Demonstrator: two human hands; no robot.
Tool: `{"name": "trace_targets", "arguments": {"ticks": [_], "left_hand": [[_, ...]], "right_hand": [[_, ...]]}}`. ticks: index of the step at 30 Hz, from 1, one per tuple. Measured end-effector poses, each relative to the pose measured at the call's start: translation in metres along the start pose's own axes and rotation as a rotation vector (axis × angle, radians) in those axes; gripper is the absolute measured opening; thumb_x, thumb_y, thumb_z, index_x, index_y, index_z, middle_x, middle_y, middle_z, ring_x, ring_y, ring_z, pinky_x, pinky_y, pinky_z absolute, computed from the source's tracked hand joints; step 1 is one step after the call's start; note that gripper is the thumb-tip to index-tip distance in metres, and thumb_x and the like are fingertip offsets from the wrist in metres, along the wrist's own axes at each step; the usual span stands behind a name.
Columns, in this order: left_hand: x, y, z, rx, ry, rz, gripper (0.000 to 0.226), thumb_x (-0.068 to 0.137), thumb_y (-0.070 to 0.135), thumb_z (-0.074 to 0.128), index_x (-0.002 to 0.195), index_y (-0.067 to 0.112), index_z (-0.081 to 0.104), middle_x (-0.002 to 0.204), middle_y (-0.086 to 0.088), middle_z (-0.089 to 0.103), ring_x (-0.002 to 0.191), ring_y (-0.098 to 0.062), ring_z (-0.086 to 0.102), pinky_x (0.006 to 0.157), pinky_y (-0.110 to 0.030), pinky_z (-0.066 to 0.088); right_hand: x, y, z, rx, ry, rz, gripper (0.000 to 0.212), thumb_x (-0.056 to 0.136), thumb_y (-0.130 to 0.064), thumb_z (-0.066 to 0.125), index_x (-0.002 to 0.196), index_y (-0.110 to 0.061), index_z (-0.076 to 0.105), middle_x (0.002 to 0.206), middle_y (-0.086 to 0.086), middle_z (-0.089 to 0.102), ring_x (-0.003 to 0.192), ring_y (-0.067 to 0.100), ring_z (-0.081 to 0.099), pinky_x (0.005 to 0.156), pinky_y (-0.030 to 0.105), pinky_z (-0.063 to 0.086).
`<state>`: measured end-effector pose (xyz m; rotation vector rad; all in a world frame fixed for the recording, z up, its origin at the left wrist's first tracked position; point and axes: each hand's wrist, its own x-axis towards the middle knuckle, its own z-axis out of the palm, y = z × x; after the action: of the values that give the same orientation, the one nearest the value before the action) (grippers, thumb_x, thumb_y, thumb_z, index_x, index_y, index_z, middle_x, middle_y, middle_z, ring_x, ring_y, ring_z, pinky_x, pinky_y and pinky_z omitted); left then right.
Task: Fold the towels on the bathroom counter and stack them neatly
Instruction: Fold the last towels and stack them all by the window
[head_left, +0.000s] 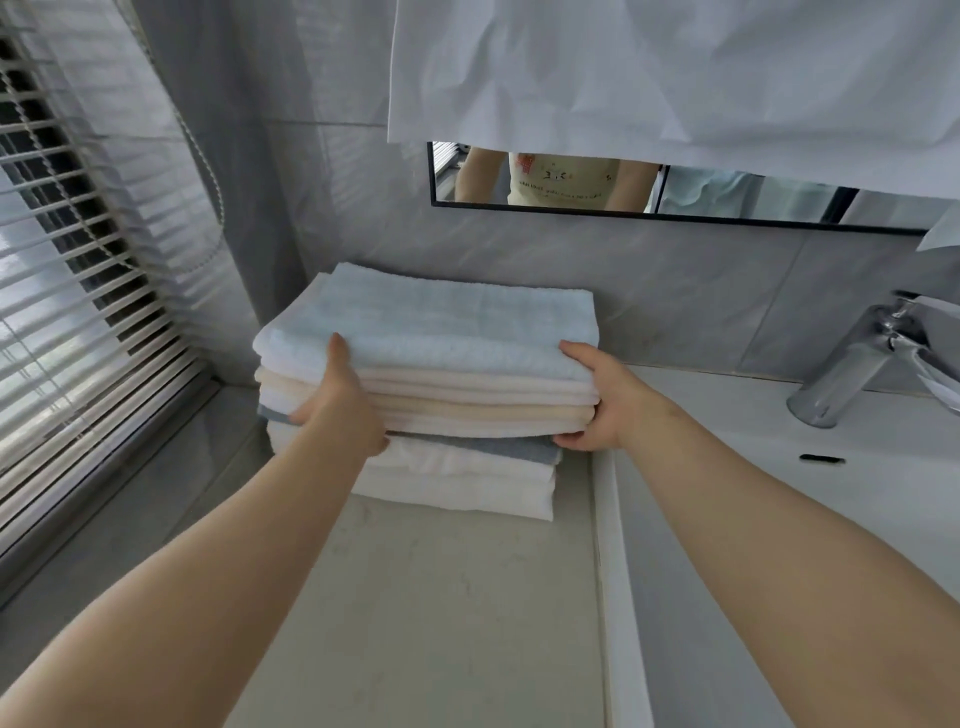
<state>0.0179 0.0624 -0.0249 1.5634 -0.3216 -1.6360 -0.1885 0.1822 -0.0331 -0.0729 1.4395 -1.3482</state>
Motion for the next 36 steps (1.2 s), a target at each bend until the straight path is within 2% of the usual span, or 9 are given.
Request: {"name": "trace_targets", "arguments": {"ticks": [5, 12, 15, 18, 23, 27, 31, 34, 36], "left_hand": [[-0.035, -0.048, 0.012, 0.055, -0.340, -0.192, 0.107, 0.064, 0.076, 0.063, 0.145, 0.017, 0.026, 0.139, -0.015, 0.037, 0.122, -0.038, 0.042, 0.100, -0.058, 0.034], [-0.035, -0.030, 0.017, -0.045, -0.159, -0.105, 0.116, 0.051, 0.079, 0.068, 0.146, 0.030, 0.024, 0.143, 0.001, 0.033, 0.127, -0.029, 0.038, 0.106, -0.044, 0.034], [-0.023, -0.021, 0.013, 0.092, -0.071, -0.068, 0.110, 0.054, 0.081, 0.064, 0.144, 0.028, 0.030, 0.143, 0.002, 0.036, 0.125, -0.026, 0.040, 0.100, -0.038, 0.035], [-0.029, -0.029, 0.015, 0.194, -0.201, -0.077, 0.097, 0.069, 0.077, 0.057, 0.144, 0.021, 0.032, 0.142, -0.005, 0.038, 0.126, -0.029, 0.041, 0.103, -0.038, 0.037], [-0.056, -0.046, 0.028, 0.025, -0.429, -0.231, 0.110, 0.058, 0.076, 0.068, 0.144, 0.018, 0.030, 0.132, -0.015, 0.043, 0.112, -0.037, 0.050, 0.096, -0.047, 0.045], [-0.042, -0.023, 0.021, -0.130, -0.281, -0.113, 0.113, 0.055, 0.075, 0.071, 0.145, 0.022, 0.027, 0.140, -0.009, 0.038, 0.125, -0.037, 0.042, 0.103, -0.055, 0.039], [0.001, 0.011, 0.005, -0.165, 0.023, 0.043, 0.137, 0.014, 0.082, 0.071, 0.136, 0.032, 0.033, 0.132, 0.000, 0.044, 0.114, -0.032, 0.048, 0.092, -0.053, 0.045], [0.005, 0.034, -0.004, -0.066, 0.068, 0.183, 0.133, 0.041, 0.077, 0.072, 0.148, 0.033, 0.008, 0.150, 0.005, 0.021, 0.134, -0.029, 0.030, 0.104, -0.051, 0.036], [0.014, 0.043, -0.006, -0.011, 0.021, 0.198, 0.133, 0.048, 0.068, 0.077, 0.149, 0.033, -0.002, 0.150, 0.006, 0.020, 0.134, -0.029, 0.030, 0.102, -0.053, 0.038]], "right_hand": [[-0.006, -0.011, 0.008, 0.104, -0.067, -0.075, 0.036, 0.079, -0.033, 0.070, 0.107, -0.011, 0.062, 0.090, 0.011, 0.064, 0.084, 0.029, 0.064, 0.065, 0.040, 0.058], [-0.004, -0.016, 0.007, 0.122, -0.060, -0.092, 0.038, 0.077, -0.033, 0.069, 0.110, -0.013, 0.064, 0.090, 0.009, 0.065, 0.080, 0.027, 0.065, 0.061, 0.038, 0.058], [-0.003, -0.018, 0.008, 0.103, -0.061, -0.085, 0.034, 0.079, -0.033, 0.068, 0.107, -0.013, 0.063, 0.086, 0.008, 0.065, 0.077, 0.026, 0.065, 0.058, 0.037, 0.058], [-0.004, -0.022, 0.010, 0.096, -0.073, -0.088, 0.031, 0.080, -0.033, 0.066, 0.104, -0.013, 0.063, 0.083, 0.008, 0.064, 0.074, 0.025, 0.064, 0.056, 0.036, 0.057], [-0.008, -0.023, 0.011, 0.080, -0.071, -0.092, 0.034, 0.081, -0.034, 0.065, 0.108, -0.013, 0.064, 0.086, 0.008, 0.065, 0.075, 0.026, 0.065, 0.058, 0.036, 0.058], [-0.007, -0.023, 0.008, 0.094, -0.068, -0.086, 0.033, 0.080, -0.032, 0.067, 0.107, -0.013, 0.064, 0.087, 0.009, 0.066, 0.077, 0.027, 0.066, 0.059, 0.039, 0.057], [-0.005, -0.019, 0.005, 0.053, -0.069, -0.073, 0.022, 0.080, -0.029, 0.065, 0.095, -0.012, 0.064, 0.079, 0.008, 0.065, 0.073, 0.026, 0.065, 0.063, 0.037, 0.058], [-0.006, -0.015, 0.003, 0.006, -0.075, -0.033, 0.016, 0.079, -0.027, 0.062, 0.085, -0.012, 0.062, 0.074, 0.007, 0.062, 0.071, 0.025, 0.063, 0.069, 0.035, 0.056], [-0.007, -0.014, 0.001, -0.031, -0.070, -0.012, 0.016, 0.078, -0.028, 0.061, 0.082, -0.012, 0.061, 0.074, 0.008, 0.062, 0.073, 0.026, 0.062, 0.074, 0.036, 0.053]]}}
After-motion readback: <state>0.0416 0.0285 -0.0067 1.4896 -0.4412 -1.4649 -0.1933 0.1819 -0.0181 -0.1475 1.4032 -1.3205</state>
